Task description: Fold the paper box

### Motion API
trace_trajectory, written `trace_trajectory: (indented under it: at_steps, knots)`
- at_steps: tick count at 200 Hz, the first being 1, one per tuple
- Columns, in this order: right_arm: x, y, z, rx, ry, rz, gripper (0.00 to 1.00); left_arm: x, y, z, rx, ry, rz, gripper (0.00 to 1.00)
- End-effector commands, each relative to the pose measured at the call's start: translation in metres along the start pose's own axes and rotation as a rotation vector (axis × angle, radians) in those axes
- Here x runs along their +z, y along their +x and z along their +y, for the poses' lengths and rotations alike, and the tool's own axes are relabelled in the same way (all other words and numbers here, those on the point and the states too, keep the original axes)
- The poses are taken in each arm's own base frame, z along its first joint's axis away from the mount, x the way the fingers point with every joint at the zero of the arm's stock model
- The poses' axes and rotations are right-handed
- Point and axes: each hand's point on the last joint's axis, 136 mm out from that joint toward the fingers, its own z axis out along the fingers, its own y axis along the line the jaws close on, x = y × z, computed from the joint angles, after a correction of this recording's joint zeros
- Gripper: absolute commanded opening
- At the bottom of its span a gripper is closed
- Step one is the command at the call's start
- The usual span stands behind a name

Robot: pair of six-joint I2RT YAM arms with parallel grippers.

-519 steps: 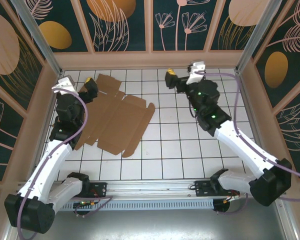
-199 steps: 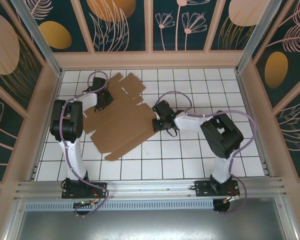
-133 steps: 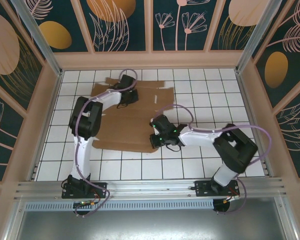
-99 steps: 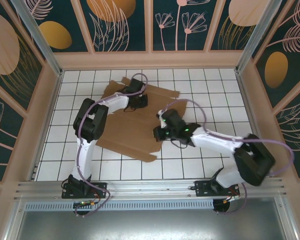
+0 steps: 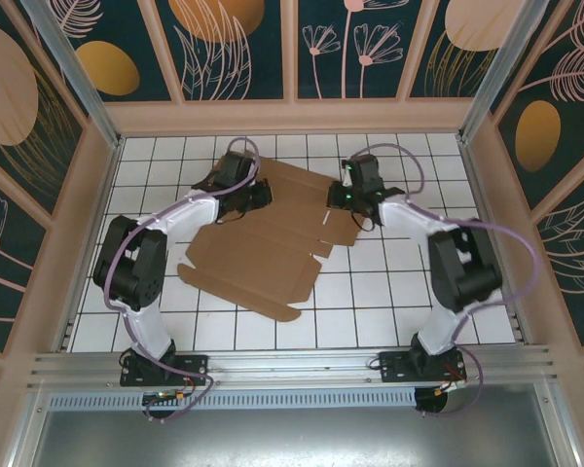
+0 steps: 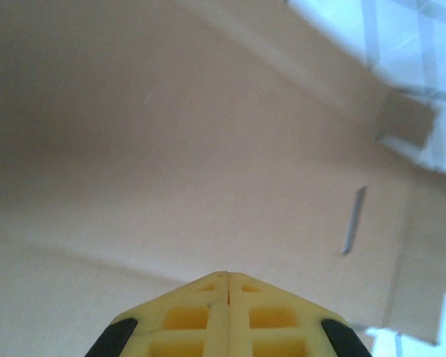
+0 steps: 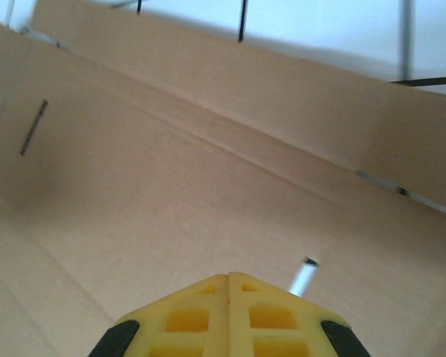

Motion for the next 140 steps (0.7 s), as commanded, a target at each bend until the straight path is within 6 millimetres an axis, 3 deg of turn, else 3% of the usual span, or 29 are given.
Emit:
trace_trajectory:
  at_steps: [1, 24, 62, 101, 140]
  knots:
    - [0.023, 0.003, 0.019, -0.090, -0.011, 0.091, 0.00, 0.005, 0.037, 0.034, -0.089, -0.097, 0.076, 0.00]
    - [0.054, 0.015, 0.014, -0.112, 0.037, 0.174, 0.00, 0.014, 0.052, 0.058, -0.128, -0.158, 0.109, 0.00]
    - [0.069, 0.048, -0.026, -0.133, 0.197, 0.249, 0.00, 0.027, 0.047, 0.086, -0.184, -0.216, 0.120, 0.00]
    - [0.057, 0.094, -0.042, -0.088, 0.214, 0.314, 0.00, 0.035, 0.030, 0.091, -0.132, -0.264, 0.109, 0.00]
    - [0.019, 0.152, -0.037, -0.079, 0.185, 0.365, 0.00, 0.040, 0.017, 0.088, -0.095, -0.266, 0.102, 0.00]
